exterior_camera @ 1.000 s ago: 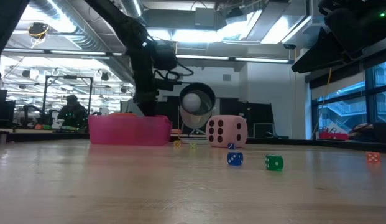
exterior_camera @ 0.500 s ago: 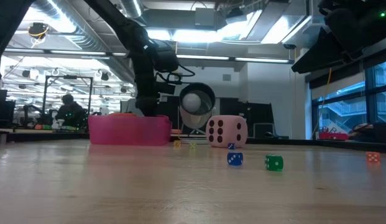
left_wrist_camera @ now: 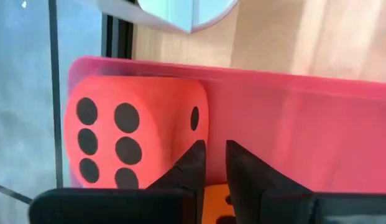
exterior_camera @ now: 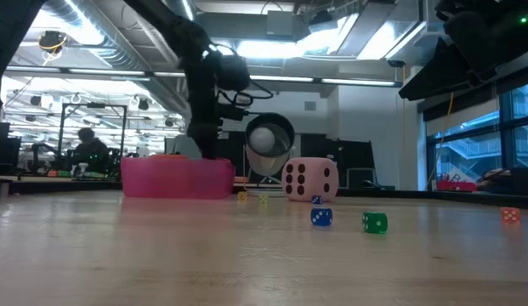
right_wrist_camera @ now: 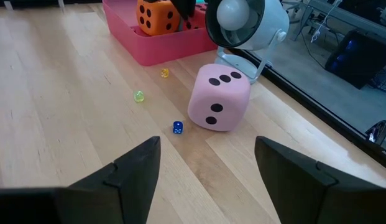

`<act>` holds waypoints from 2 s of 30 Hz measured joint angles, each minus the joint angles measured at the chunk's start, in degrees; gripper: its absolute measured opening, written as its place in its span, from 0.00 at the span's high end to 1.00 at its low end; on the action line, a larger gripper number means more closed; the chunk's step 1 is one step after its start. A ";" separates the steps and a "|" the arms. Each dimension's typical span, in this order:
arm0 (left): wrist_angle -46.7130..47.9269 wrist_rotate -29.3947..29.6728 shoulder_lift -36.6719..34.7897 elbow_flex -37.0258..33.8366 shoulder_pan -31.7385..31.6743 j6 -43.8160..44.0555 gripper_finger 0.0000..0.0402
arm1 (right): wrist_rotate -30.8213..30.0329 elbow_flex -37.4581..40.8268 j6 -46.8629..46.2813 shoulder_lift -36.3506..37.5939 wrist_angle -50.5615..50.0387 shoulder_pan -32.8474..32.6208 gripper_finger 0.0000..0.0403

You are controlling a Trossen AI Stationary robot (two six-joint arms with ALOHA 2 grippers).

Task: Pick & Place Dice
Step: Put the small yellow dice into the red bin

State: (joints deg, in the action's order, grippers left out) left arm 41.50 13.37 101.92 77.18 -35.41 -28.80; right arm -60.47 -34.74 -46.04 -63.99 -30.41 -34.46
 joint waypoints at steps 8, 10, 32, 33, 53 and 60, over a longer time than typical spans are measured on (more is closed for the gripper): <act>6.05 -1.25 -5.78 3.37 3.08 3.46 0.86 | -0.15 0.00 0.14 0.00 0.02 0.02 0.35; 8.12 -1.31 -8.30 3.37 4.14 4.82 0.86 | -0.14 0.00 0.17 0.01 0.02 0.02 0.35; 11.37 -12.86 -20.82 -0.20 28.64 31.41 0.62 | 6.63 0.00 10.10 0.00 14.26 0.02 0.35; 10.44 -12.10 -20.80 -1.44 30.03 31.93 0.61 | 7.30 0.00 10.11 0.00 14.58 0.02 0.35; -21.33 -0.91 -19.75 -21.70 36.39 27.14 0.57 | 10.56 0.00 10.52 -4.97 22.57 0.02 0.35; -25.07 -1.42 -14.97 -21.63 31.30 20.10 0.57 | 9.96 0.00 10.67 -7.57 23.29 0.44 0.35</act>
State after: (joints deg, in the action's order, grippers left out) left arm 16.43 11.95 86.95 55.55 -4.11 -8.71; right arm -50.51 -34.74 -35.38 -71.56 -7.12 -34.02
